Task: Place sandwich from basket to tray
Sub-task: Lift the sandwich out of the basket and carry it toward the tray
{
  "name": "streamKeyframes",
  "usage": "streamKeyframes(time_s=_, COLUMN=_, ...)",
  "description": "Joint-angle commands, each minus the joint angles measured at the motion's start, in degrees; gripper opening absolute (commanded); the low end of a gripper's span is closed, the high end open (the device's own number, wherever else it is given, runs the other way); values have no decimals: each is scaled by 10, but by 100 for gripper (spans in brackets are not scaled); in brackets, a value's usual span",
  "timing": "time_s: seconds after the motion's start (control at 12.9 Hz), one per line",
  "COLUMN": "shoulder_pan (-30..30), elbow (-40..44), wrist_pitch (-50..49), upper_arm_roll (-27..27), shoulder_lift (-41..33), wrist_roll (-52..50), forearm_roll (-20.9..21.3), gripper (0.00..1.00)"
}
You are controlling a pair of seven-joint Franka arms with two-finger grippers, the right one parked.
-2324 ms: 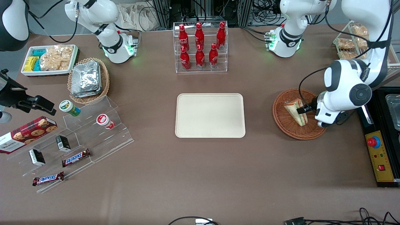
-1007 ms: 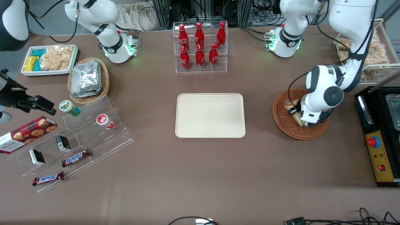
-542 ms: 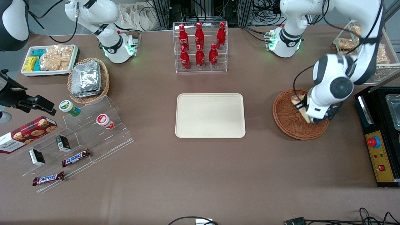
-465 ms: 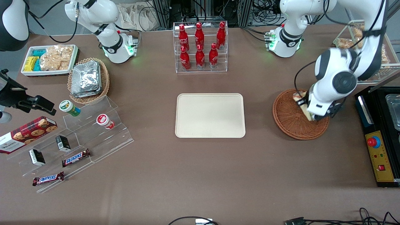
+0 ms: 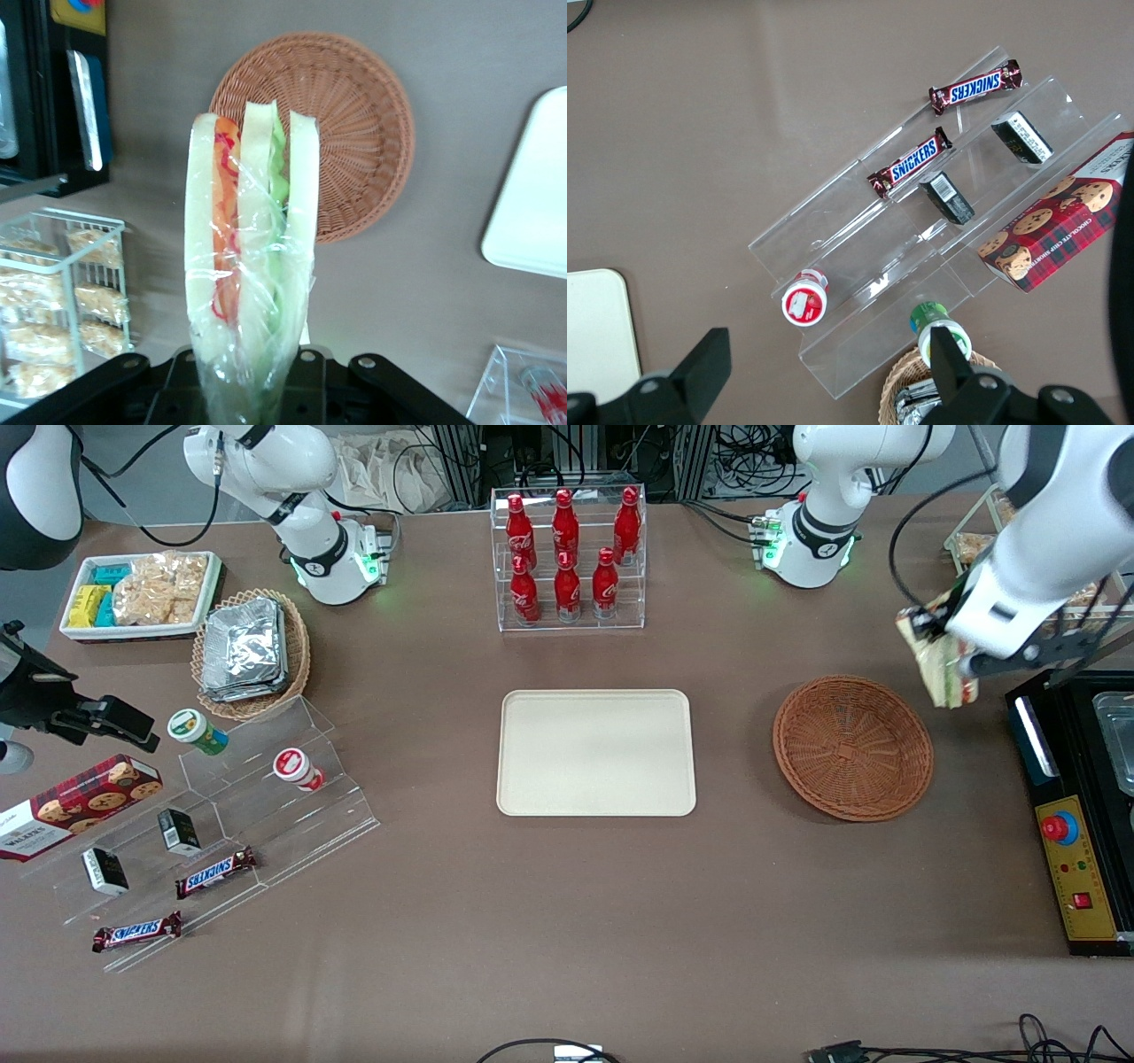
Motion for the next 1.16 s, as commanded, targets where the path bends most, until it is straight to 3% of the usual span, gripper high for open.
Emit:
streamKeyframes(time_s=0.0, shoulder_pan=-5, elbow=58, wrist_pitch=-31, upper_arm_roll=-27, shoulder_lift=25, wrist_roll=7, forearm_roll=-23, gripper=0)
streamKeyframes(time_s=0.23, shoulder_pan=-5, elbow=119, wrist_pitch=-30, upper_arm_roll=-107, shoulder_lift=83, wrist_roll=-112, forearm_roll=-54, gripper=0)
streamKeyframes(time_s=0.46, shoulder_pan=-5, elbow=231, wrist_pitch=-30, upper_arm_roll=-224, shoulder_lift=192, wrist_roll=-291, forearm_roll=-53, gripper=0)
streamKeyframes(time_s=0.62, shoulder_pan=-5, elbow=274, wrist_pitch=-30, upper_arm_roll=-274, shoulder_lift=237, wrist_roll=-349, forearm_roll=-48, gripper=0)
streamKeyframes(time_s=0.85, shoulder_pan=-6, elbow=262, wrist_pitch=-25, upper_arm_roll=-295, shoulder_lift=240, wrist_roll=-347, forearm_roll=-52, gripper=0)
streamKeyframes(time_s=1.08, shoulder_pan=-14, elbow=174, wrist_pitch=32, upper_arm_roll=-304, shoulder_lift=232, wrist_roll=-350, forearm_roll=-48, gripper=0)
